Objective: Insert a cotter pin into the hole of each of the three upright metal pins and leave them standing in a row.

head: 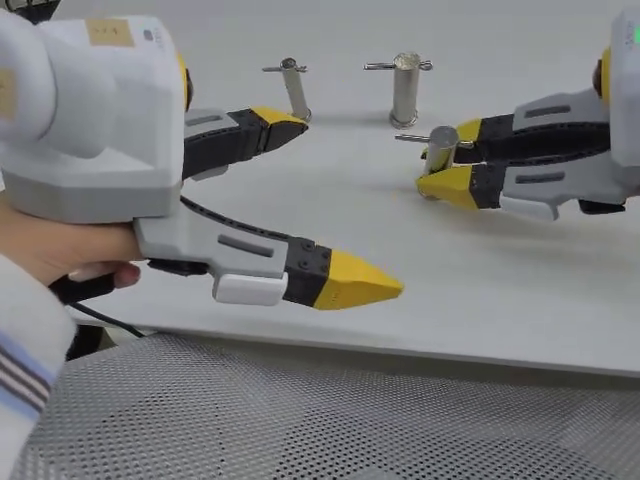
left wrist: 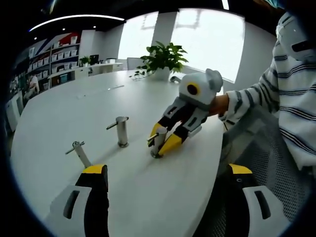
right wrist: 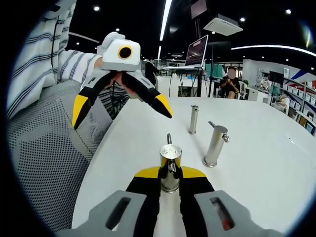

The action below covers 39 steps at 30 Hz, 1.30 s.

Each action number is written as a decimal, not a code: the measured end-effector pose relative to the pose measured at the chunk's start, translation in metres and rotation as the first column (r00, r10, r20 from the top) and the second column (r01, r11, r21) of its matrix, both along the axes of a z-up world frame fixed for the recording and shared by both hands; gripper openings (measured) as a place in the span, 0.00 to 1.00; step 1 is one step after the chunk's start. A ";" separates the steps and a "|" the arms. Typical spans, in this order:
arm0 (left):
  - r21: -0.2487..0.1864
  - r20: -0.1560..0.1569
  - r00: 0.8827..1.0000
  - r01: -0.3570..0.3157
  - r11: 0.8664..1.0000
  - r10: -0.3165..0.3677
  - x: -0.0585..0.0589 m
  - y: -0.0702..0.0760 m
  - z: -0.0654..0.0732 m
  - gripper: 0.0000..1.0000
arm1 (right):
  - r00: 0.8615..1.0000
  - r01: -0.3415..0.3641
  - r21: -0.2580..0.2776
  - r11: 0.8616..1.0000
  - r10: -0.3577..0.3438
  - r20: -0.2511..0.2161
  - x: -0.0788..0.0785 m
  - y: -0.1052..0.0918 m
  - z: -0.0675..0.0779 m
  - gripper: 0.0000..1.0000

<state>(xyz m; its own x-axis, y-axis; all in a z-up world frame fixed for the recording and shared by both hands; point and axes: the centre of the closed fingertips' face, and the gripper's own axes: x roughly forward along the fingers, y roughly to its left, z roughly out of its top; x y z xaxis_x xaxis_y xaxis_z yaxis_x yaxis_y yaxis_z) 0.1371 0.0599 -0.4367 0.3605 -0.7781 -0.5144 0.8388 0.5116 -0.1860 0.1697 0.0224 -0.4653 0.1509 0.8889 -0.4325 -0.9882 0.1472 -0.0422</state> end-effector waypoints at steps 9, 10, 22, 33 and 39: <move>0.014 0.007 1.000 -0.004 1.000 0.004 -0.003 -0.007 0.001 0.99 | 0.998 -0.052 -0.045 0.998 0.054 0.042 0.002 -0.003 -0.003 0.08; 0.014 0.007 1.000 -0.003 1.000 0.003 -0.003 -0.007 0.002 0.99 | 0.998 -0.054 -0.043 0.998 0.055 0.039 0.002 -0.003 -0.002 0.08; 0.027 -0.018 1.000 0.026 0.999 -0.025 -0.020 -0.013 0.000 0.99 | 0.998 -0.051 0.002 0.999 0.051 0.025 0.026 -0.038 0.021 0.08; 0.026 -0.037 0.999 0.035 0.999 -0.034 -0.027 -0.027 0.000 0.99 | 1.000 -0.006 -0.016 1.000 0.006 0.020 0.056 -0.065 0.020 0.08; 0.023 -0.012 0.999 0.032 0.999 -0.032 -0.024 -0.025 0.000 0.99 | 1.000 0.010 -0.021 1.000 -0.010 0.008 0.063 -0.068 0.012 0.08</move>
